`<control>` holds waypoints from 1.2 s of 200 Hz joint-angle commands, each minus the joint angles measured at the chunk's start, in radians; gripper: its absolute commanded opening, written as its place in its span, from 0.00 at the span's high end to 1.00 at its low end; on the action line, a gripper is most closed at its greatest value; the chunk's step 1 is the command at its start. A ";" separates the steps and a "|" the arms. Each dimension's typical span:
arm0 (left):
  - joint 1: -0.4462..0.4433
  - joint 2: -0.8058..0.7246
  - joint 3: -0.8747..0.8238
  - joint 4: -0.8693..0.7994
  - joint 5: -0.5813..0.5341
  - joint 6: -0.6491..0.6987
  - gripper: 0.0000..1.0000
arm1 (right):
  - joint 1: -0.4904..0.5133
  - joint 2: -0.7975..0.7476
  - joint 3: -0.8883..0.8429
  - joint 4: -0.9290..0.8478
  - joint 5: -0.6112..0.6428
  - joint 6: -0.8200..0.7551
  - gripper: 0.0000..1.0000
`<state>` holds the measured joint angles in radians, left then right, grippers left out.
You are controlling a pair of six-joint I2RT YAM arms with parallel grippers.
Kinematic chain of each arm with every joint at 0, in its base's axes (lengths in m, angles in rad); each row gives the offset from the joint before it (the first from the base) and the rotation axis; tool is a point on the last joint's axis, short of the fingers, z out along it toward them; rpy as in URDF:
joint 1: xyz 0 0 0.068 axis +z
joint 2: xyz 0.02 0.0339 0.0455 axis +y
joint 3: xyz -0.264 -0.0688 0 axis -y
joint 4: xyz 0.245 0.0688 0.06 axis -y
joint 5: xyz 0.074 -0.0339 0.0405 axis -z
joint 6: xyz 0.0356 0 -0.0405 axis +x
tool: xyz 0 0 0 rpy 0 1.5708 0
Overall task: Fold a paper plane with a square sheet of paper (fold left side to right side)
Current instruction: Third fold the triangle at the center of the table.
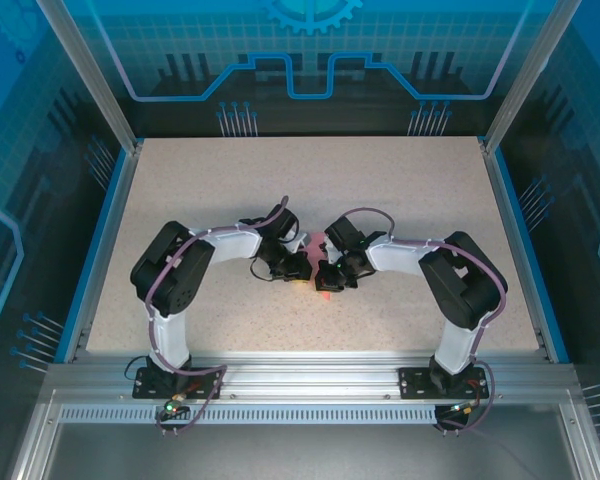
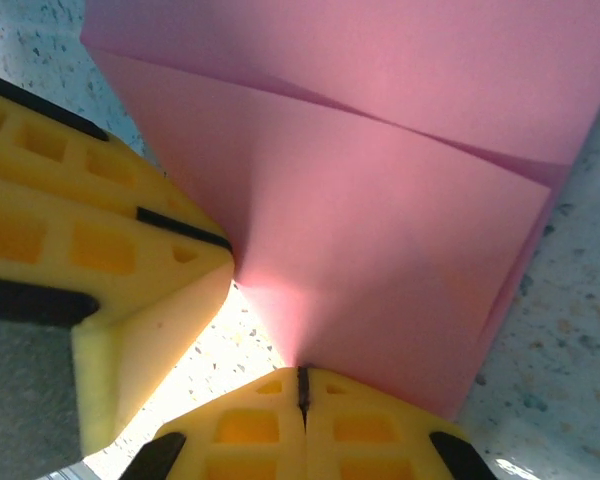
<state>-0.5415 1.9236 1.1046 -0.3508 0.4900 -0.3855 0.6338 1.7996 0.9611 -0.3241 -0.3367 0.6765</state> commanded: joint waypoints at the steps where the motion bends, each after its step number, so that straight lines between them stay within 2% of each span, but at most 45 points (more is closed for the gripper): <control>1: -0.004 0.027 0.028 0.001 -0.032 0.016 0.87 | -0.013 0.038 -0.037 -0.104 0.082 -0.014 1.00; 68: 0.005 0.035 0.034 -0.031 -0.151 0.013 0.90 | -0.012 0.040 -0.039 -0.125 0.092 -0.019 1.00; 240: 0.171 0.037 0.048 -0.071 -0.215 0.080 0.91 | -0.012 0.005 -0.076 -0.135 0.094 -0.015 1.00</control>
<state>-0.4313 1.9312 1.1328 -0.3916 0.4313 -0.3363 0.6338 1.7851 0.9360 -0.3008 -0.3298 0.6727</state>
